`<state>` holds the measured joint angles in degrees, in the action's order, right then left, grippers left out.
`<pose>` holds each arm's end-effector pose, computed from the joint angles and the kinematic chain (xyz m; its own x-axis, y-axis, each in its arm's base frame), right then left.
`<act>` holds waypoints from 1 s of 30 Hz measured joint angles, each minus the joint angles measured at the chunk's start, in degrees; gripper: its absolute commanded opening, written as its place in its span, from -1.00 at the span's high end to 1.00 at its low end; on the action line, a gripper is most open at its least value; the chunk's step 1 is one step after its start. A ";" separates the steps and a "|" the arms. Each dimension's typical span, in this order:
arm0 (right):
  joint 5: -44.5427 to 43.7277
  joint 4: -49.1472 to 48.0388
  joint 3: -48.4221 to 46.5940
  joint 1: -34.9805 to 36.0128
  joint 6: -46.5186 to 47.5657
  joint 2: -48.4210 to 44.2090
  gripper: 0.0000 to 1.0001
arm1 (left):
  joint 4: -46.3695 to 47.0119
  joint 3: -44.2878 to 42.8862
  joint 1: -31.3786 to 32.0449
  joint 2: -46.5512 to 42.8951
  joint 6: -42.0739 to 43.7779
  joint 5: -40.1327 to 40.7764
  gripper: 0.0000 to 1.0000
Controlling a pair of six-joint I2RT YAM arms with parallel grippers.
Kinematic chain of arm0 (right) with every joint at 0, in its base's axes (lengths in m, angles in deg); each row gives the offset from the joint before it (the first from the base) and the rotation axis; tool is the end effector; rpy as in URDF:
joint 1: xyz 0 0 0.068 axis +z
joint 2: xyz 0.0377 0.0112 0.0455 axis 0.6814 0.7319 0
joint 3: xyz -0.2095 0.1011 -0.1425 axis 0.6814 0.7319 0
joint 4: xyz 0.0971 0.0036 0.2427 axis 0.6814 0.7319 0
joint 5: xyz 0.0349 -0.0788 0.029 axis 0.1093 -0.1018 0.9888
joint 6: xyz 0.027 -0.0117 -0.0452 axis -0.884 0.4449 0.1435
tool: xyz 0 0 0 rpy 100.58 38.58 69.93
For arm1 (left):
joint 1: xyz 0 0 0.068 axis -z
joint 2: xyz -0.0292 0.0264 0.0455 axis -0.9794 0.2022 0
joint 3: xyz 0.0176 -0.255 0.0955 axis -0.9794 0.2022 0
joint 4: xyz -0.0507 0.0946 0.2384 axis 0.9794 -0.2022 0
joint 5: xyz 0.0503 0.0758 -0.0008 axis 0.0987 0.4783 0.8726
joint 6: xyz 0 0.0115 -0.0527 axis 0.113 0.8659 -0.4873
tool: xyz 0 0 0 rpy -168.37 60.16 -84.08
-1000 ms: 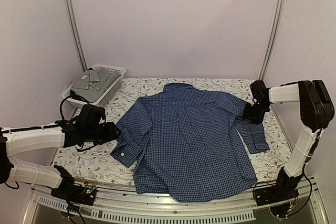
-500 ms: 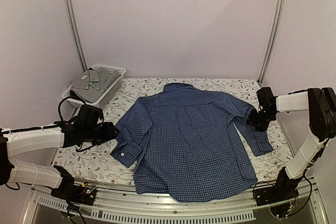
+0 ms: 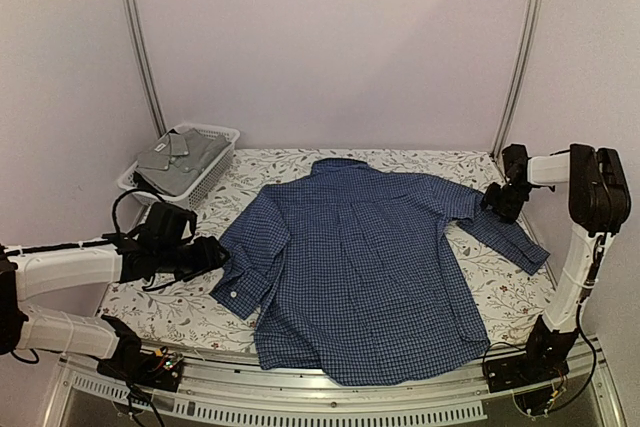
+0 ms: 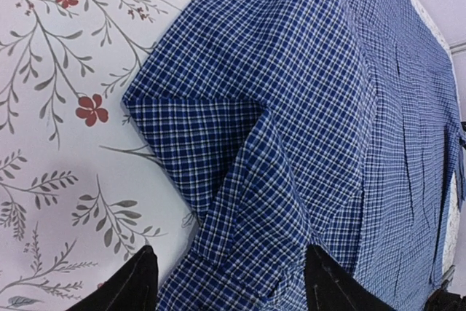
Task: Fold and stack the long sleeve shirts
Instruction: Smooth out the flattened shirt at the center of the board, then pick up the sleeve from the center of the board.
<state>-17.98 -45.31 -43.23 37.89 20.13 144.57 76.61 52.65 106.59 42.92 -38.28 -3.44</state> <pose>0.3882 -0.0356 0.1444 -0.7428 0.5433 -0.3913 0.5184 0.8365 0.1774 0.1825 -0.0979 0.1642 -0.7923 -0.4037 -0.4575 -0.1584 0.8602 -0.4848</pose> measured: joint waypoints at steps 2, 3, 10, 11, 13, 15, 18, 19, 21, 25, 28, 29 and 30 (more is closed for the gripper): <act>0.00 0.37 -1.66 0.02 0.87 0.87 -0.32 | -0.42 0.07 -0.07 0.00 0.39 -0.74 -0.40; 0.04 0.59 -2.08 0.04 1.20 0.92 -0.34 | -0.61 0.07 -0.09 0.00 0.63 -0.96 -0.40; -2.49 2.97 -6.36 3.58 4.50 0.04 -0.41 | -2.54 0.07 -0.17 2.32 1.95 -2.89 -0.36; -2.71 2.97 -6.58 4.63 4.92 -0.70 -0.41 | -2.86 0.07 -0.17 2.73 1.92 -2.97 -0.34; -3.32 3.15 -6.60 7.15 5.62 -2.75 -0.41 | -3.17 0.02 -0.17 3.45 1.92 -3.13 -0.29; -3.78 3.23 -6.60 10.10 6.40 -5.27 -0.41 | -3.56 -0.68 -0.15 4.85 2.16 -3.48 -0.28; -4.24 3.21 -6.60 13.94 7.19 -8.72 -0.41 | -3.82 -2.19 0.28 7.58 2.36 -3.89 -0.28; -4.24 3.19 -6.60 14.93 7.41 -9.60 -0.41 | -3.85 -2.47 0.48 8.28 2.34 -3.96 -0.28; -4.31 3.21 -6.60 16.81 7.78 -11.13 -0.42 | -4.28 -2.84 1.18 9.55 2.32 -4.11 -0.27; -4.48 3.19 -6.58 19.56 8.26 -12.59 -0.42 | -5.42 -4.07 2.56 11.82 1.88 -3.26 -0.07; -4.42 3.10 -6.54 21.40 8.35 -12.85 -0.43 | -6.75 -5.11 3.19 12.94 1.11 -1.36 0.28; -4.39 2.97 -6.54 21.92 8.35 -12.87 -0.43 | -7.19 -5.16 3.28 13.03 0.76 -0.66 0.40; -4.37 2.78 -6.54 22.56 8.35 -12.90 -0.43 | -7.98 -5.16 3.34 13.00 0.76 0.13 0.54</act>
<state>-22.35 -42.53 -49.77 60.45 28.48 131.67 68.64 47.49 109.93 55.92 -37.51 -3.31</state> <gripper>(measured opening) 0.712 0.387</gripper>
